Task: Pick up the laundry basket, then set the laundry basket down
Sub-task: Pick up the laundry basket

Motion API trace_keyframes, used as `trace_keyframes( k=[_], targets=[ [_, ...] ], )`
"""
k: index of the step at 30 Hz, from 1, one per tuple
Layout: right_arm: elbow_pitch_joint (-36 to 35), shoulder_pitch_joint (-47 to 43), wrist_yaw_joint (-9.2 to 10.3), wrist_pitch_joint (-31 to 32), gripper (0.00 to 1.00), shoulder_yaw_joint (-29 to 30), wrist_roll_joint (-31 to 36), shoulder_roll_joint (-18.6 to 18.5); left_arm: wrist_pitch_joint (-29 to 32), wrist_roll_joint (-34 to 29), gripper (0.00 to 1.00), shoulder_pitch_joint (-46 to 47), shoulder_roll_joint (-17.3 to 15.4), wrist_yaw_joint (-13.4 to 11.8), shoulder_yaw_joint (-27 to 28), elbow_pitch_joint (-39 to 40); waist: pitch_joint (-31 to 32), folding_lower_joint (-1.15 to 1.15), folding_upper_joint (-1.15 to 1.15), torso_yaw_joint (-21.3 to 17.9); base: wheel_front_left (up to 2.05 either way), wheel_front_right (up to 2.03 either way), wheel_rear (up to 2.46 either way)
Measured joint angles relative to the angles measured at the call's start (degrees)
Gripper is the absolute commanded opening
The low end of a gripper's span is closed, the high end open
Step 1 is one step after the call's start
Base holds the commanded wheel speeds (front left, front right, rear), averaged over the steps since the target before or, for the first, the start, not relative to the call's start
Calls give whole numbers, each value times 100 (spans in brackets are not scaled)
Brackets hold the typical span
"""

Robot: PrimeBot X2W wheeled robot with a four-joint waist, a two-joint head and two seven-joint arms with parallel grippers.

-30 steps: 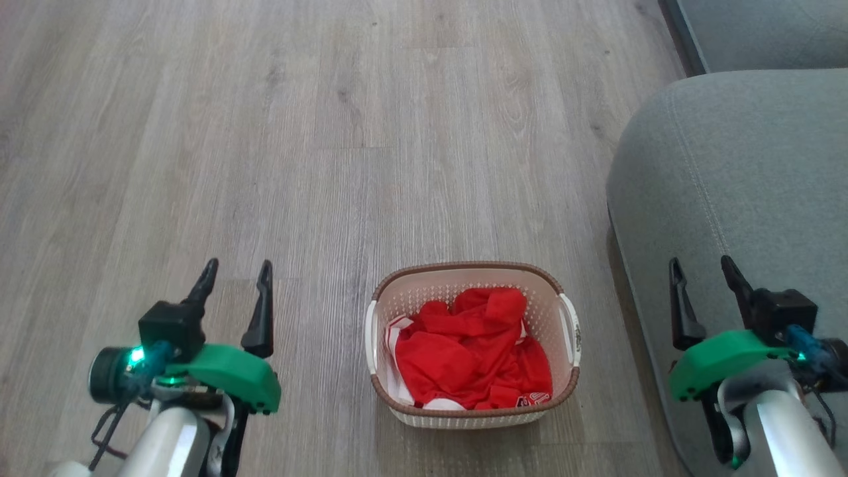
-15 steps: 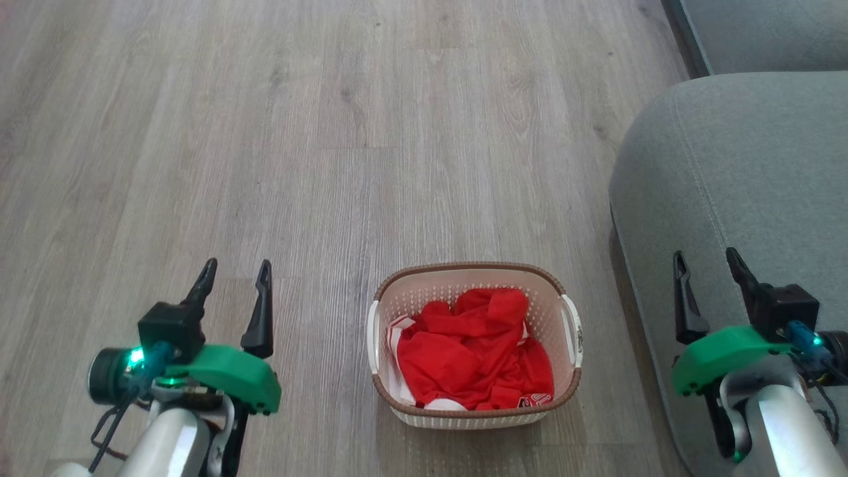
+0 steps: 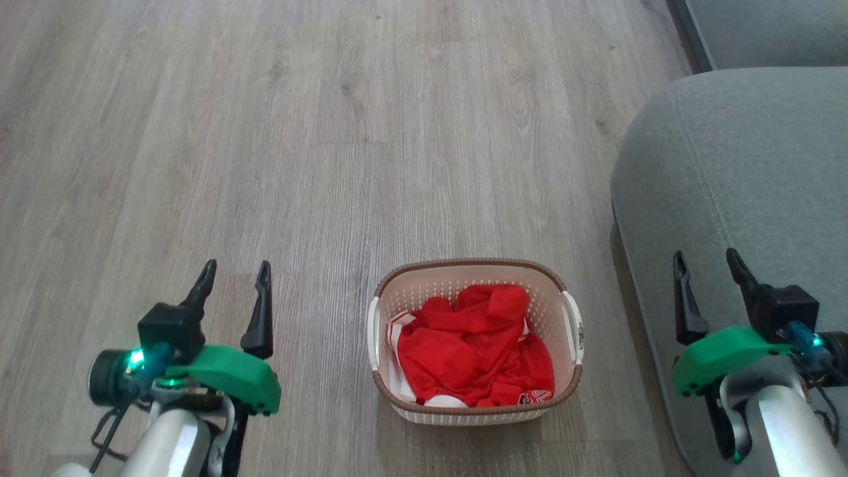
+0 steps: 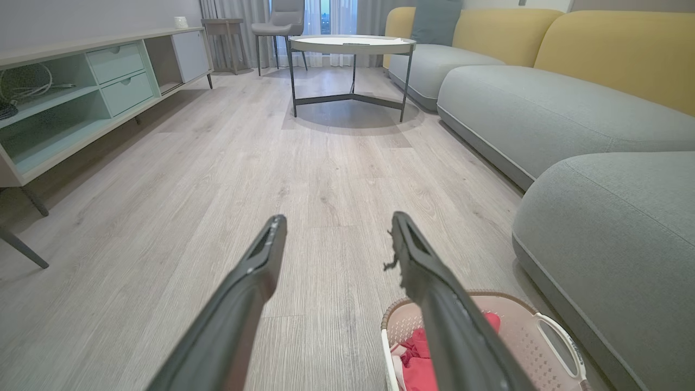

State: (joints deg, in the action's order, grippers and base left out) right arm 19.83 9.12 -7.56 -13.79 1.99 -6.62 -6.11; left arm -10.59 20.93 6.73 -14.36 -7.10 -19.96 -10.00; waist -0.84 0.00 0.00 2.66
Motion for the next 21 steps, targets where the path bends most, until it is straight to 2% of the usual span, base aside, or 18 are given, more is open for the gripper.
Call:
trace_keyframes(
  k=[9,15,21],
  targets=[
    [-27,32,0,0,100,12,-1,0,-10,0,100,37,-1,-4,-21,14,-300,0,0,-14,0,0,0],
    [-68,404,0,0,100,54,20,16,-98,57,100,345,1,14,-8,-15,-768,0,0,-53,0,0,0],
    [-26,785,0,0,100,99,54,36,-169,133,100,875,25,158,24,-203,-1354,1,0,-110,0,0,0]
  ],
)
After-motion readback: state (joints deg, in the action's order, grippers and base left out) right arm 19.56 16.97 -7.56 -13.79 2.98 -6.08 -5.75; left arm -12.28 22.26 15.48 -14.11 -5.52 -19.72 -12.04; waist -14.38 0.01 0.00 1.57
